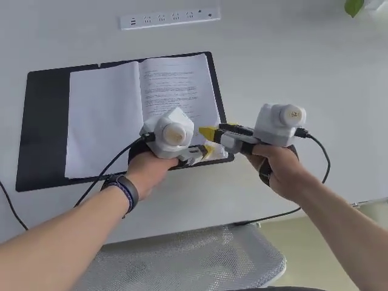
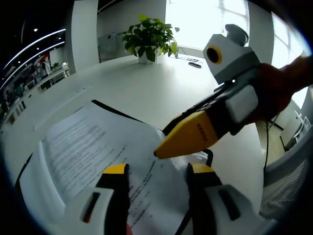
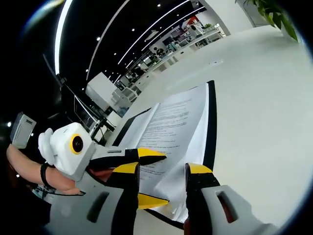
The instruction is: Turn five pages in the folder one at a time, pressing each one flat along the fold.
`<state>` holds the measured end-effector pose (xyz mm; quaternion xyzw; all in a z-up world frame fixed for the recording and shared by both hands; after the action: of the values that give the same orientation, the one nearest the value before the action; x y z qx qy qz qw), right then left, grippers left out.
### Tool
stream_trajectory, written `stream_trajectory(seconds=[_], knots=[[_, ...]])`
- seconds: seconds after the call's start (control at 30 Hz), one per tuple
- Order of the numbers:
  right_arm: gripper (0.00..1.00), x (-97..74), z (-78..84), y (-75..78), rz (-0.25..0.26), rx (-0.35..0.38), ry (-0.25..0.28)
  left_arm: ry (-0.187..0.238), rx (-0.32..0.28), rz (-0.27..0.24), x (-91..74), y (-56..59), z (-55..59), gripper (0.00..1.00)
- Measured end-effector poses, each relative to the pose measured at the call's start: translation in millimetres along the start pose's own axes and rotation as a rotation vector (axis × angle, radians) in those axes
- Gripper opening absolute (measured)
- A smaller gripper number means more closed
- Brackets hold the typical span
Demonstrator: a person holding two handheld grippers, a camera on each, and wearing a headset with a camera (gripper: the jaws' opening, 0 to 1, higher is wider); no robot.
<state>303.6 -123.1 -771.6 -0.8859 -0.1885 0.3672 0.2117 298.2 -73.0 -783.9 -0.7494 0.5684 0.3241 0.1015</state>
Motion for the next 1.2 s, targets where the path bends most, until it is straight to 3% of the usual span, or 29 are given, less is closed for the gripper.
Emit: stream_trajectory(seconds=[0.3,0.43,0.53,0.73,1.07,1.2], knots=[[0.17,4.0,-1.1,5.6,0.006,0.01,-0.016,-0.002,0.0,0.011,1.2,-2.4,0.5,0.47],[0.12,2.3,-2.3,9.3,0.013,0.034,-0.006,-0.004,-0.015,0.022,1.4,-3.2,-0.1,0.48],[0.07,1.7,-3.2,10.1,0.016,0.044,0.0,0.015,-0.058,0.026,1.7,-3.5,-1.2,0.48],[0.03,-0.4,-3.9,12.6,0.033,0.053,0.007,0.021,-0.096,0.042,-3.4,1.1,-1.8,0.54],[0.0,-1.0,-5.3,9.3,0.038,0.071,0.015,0.039,-0.116,0.021,-26.3,0.1,-6.5,0.62],[0.0,-1.9,-6.8,6.1,0.034,0.111,0.021,0.033,-0.116,0.004,-34.9,-1.5,-3.2,0.63]])
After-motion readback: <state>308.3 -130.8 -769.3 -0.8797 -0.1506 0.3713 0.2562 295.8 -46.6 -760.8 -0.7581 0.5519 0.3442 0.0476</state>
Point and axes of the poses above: the centre of the closed fingertips' face, and the gripper's own axes: x roughly forward along the fingers, y roughly to its right, z roughly out of its underside, the point moved 3 cm from there along -x, roughly backward along the fingers, and after that the axes turned 14 degrees about z, right-handed, at the moved point
